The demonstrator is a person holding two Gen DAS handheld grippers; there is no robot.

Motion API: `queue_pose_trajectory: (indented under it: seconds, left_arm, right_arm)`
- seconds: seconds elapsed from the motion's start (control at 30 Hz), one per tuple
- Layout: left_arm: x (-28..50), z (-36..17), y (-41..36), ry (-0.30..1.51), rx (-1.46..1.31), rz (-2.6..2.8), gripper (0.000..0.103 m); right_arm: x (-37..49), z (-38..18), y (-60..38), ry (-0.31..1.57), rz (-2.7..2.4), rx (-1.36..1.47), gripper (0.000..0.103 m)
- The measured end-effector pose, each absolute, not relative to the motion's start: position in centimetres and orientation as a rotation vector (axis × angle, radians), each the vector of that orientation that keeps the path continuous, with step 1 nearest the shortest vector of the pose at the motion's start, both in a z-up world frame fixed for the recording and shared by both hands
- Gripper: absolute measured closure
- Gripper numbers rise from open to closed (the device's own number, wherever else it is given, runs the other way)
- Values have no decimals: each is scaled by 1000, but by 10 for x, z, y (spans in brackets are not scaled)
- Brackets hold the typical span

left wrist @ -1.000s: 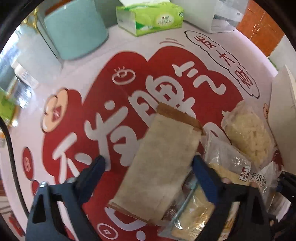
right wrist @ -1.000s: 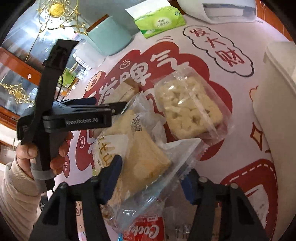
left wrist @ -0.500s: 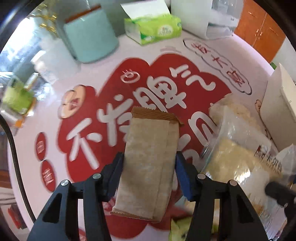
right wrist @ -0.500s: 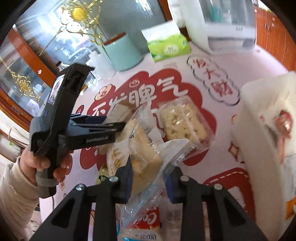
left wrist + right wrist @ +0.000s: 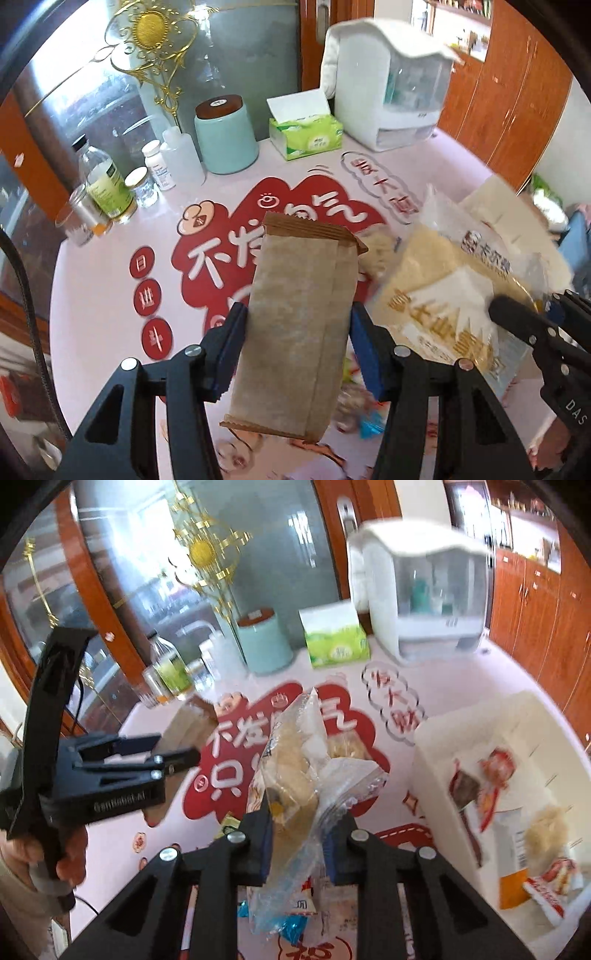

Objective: Organize snacks
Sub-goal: 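Carry both bread bags over the white tray and open both grippers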

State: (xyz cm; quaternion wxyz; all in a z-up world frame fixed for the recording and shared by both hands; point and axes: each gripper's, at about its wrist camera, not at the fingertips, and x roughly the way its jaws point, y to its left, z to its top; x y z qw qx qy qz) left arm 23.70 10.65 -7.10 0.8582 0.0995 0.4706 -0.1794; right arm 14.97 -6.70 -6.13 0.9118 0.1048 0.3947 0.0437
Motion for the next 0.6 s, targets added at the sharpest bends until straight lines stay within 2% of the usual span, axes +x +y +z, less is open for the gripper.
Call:
queue_pose_trajectory:
  seconds: [0.33, 0.6]
  left_arm:
    - [158, -15, 86, 894, 146, -448, 49]
    - [118, 32, 32, 809, 107, -528, 49]
  right_arm:
    - [79, 15, -79, 672, 20, 156, 81]
    - [23, 58, -121, 573, -112, 112, 81]
